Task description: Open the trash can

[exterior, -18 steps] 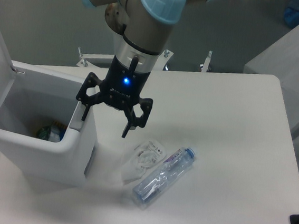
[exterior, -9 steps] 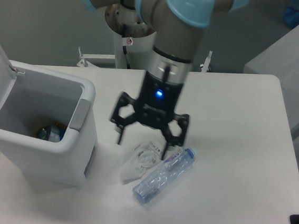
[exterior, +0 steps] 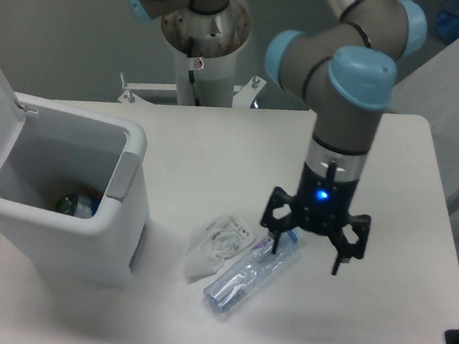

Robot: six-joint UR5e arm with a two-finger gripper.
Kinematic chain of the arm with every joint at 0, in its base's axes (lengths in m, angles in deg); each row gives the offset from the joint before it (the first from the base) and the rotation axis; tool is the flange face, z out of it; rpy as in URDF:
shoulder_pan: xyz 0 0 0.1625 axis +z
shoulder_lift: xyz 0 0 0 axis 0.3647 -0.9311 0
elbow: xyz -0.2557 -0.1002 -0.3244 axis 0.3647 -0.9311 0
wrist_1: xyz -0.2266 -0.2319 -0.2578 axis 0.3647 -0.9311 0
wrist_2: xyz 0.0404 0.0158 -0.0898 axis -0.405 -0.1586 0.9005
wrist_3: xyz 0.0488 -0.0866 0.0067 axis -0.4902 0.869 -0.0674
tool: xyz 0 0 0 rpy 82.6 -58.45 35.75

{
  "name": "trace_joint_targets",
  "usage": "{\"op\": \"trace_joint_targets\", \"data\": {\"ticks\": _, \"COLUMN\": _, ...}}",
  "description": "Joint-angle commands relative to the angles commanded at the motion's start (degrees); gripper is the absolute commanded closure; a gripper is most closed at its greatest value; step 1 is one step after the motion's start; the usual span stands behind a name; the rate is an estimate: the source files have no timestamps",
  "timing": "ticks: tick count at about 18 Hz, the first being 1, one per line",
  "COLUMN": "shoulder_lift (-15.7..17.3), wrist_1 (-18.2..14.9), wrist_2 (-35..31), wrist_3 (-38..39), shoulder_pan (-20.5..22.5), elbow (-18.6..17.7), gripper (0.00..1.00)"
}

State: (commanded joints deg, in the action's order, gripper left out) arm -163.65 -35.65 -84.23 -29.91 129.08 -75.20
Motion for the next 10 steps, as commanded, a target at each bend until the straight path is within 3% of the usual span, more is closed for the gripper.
{"op": "trace_joint_targets", "data": {"ticks": 2, "shoulder_lift": -0.1, "wrist_1": -0.2, "wrist_2": -1.4, "wrist_3": -3.0, "shoulder_pan": 0.1, "elbow": 0.1, "gripper": 0.00}}
{"op": "trace_joint_targets", "data": {"ticks": 10, "shoulder_lift": 0.2, "wrist_1": -2.3, "wrist_2": -9.2, "wrist_3": -3.3, "shoulder_pan": 0.0, "elbow": -1.8, "gripper": 0.00}}
